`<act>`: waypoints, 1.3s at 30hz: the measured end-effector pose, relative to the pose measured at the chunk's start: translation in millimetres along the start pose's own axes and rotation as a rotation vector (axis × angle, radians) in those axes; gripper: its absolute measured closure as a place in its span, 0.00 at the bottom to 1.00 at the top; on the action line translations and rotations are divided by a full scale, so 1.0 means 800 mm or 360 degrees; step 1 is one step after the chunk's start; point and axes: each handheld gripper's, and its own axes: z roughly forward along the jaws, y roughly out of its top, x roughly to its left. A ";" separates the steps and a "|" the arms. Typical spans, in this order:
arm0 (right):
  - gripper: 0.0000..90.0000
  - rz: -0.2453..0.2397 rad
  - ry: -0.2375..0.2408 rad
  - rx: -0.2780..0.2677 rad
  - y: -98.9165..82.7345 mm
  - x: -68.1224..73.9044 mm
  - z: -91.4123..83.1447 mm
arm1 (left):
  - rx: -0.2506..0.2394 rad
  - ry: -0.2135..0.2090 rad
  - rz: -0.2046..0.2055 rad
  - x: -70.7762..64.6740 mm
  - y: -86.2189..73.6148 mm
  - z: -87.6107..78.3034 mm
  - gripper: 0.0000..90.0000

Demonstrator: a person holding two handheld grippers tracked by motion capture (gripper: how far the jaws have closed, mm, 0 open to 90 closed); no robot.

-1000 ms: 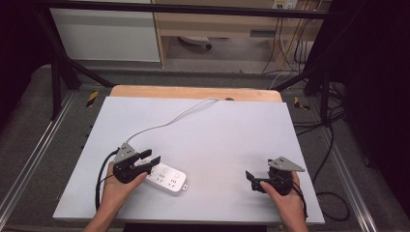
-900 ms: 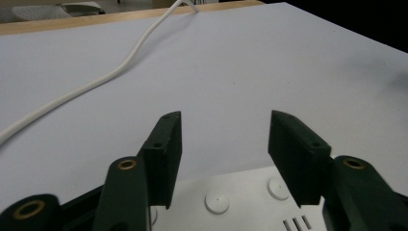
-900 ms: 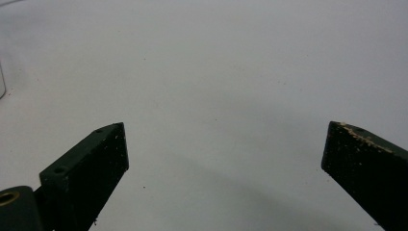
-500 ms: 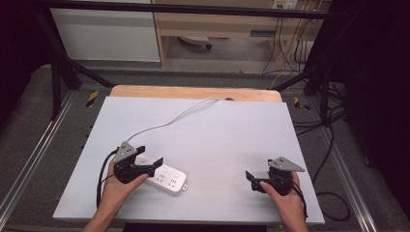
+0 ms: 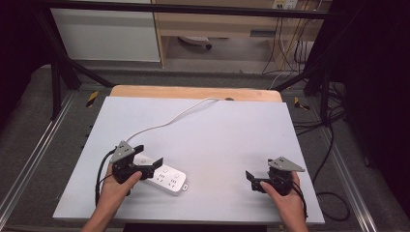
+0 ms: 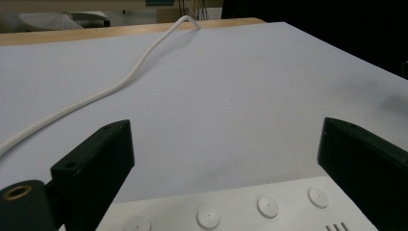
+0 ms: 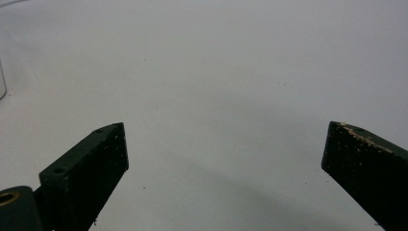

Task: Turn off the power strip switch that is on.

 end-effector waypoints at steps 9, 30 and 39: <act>0.03 0.0006 -0.0002 -0.0005 0.000 0.000 0.000 | -0.0020 -0.0009 0.0007 -0.004 0.003 -0.018 0.06; 0.03 0.0008 -0.0010 -0.0021 0.001 -0.002 -0.004 | -0.0059 0.0071 0.0047 0.006 0.002 -0.072 0.06; 0.03 0.0005 -0.0010 -0.0028 0.001 -0.002 -0.004 | -0.0091 0.0157 -0.0008 0.031 -0.008 -0.099 0.06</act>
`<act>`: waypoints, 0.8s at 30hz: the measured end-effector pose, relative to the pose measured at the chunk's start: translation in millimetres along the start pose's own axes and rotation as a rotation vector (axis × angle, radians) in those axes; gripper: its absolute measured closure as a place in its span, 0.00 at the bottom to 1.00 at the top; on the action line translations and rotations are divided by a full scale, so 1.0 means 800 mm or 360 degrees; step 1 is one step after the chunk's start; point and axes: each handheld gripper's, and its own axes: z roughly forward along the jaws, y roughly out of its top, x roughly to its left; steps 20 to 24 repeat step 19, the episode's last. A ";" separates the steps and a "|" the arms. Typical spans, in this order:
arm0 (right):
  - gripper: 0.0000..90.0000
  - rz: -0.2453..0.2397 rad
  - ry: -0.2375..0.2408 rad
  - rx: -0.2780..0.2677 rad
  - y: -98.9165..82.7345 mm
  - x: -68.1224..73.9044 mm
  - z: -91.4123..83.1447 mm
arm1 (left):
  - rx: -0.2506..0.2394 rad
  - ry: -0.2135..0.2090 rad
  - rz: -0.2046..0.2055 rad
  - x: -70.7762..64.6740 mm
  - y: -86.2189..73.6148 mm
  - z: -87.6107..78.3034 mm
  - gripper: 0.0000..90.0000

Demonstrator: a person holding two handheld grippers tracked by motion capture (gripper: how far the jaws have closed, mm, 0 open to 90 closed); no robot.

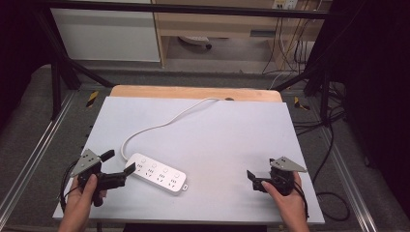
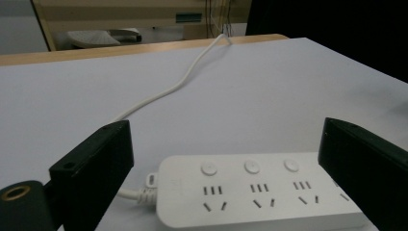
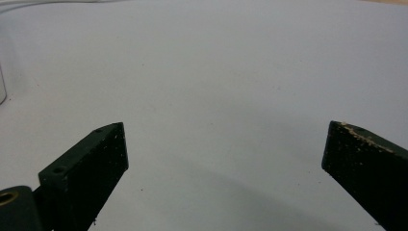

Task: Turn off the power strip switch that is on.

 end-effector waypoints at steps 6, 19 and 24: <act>0.03 0.0007 -0.0006 -0.0004 0.000 0.000 0.000 | 0.0001 0.0062 -0.0028 0.024 -0.009 -0.014 0.06; 0.04 0.0010 -0.0124 0.0113 -0.008 -0.010 0.017 | 0.0097 0.0152 -0.0137 0.062 -0.030 -0.013 0.06; 0.04 0.0010 -0.0124 0.0113 -0.008 -0.010 0.017 | 0.0097 0.0152 -0.0137 0.062 -0.030 -0.013 0.06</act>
